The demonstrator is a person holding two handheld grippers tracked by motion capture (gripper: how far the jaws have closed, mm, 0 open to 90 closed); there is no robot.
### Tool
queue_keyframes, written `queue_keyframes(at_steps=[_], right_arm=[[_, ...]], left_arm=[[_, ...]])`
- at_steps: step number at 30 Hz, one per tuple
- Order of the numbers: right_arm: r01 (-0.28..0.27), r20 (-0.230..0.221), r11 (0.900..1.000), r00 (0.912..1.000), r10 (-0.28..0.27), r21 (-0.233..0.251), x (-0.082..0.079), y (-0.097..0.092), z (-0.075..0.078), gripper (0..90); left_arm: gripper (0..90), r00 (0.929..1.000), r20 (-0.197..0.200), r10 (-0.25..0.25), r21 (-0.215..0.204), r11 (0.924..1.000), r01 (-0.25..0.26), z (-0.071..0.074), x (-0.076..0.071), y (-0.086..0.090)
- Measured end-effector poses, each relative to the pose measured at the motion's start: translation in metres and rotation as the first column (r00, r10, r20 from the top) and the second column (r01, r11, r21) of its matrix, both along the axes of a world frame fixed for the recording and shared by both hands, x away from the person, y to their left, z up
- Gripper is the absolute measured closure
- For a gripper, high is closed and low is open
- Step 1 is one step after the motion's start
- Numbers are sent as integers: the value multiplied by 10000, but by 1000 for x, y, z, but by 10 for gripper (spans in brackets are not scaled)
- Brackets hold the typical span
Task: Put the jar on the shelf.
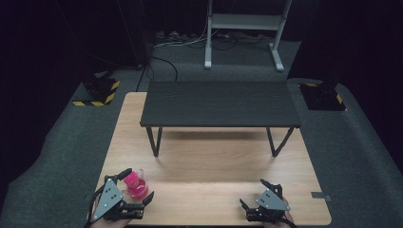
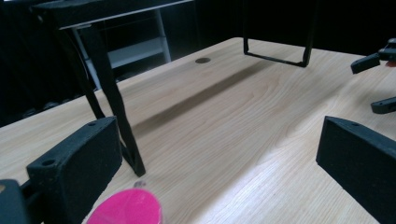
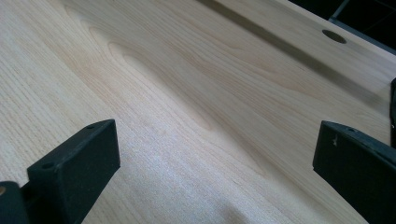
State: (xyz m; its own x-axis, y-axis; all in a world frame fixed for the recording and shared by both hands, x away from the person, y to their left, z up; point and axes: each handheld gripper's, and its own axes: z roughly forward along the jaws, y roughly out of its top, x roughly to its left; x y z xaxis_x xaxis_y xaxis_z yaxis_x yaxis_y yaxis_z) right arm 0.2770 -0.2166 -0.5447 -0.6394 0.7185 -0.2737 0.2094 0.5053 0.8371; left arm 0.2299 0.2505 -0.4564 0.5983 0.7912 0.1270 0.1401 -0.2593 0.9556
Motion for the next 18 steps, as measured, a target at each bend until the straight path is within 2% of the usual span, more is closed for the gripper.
queue_keyframes(at_steps=[9, 18], right_arm=[[12, -4, 10000, 10000, -12, -27, 0, 0, 0, 4], [-5, 12, 10000, 10000, 5, -20, 0, 0, 0, 4]], left_arm=[[7, 9995, -41, 305, -48, 9995, -305, -9, 3, 14], [8, 9968, -395, 692, -116, 9975, -697, -23, 10, 31]])
